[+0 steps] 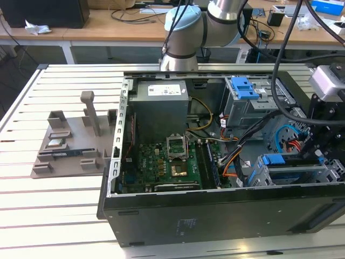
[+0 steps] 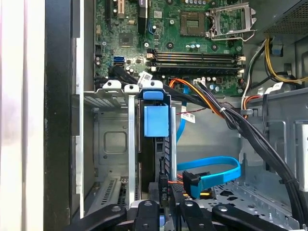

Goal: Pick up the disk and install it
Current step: 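Insert the first disk wire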

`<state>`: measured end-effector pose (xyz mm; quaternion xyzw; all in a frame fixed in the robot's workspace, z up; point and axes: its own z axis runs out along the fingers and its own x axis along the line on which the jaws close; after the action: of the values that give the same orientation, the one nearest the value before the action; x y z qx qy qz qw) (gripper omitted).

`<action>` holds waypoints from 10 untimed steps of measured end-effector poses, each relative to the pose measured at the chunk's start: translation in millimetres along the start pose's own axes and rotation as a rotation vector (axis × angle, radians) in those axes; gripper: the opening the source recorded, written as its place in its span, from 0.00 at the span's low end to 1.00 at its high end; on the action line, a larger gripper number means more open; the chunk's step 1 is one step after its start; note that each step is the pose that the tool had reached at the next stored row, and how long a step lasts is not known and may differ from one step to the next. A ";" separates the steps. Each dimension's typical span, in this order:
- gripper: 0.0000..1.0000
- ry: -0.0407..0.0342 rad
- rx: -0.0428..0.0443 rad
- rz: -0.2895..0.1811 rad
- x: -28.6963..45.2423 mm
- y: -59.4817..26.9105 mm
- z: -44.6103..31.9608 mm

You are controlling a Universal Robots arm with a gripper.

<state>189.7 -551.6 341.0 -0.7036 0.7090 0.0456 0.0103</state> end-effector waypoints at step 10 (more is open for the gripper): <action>0.22 0.0001 0.0000 0.000 -7.2 2.5 -47.9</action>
<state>189.7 -548.2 389.4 -0.7036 0.7091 0.0455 0.0102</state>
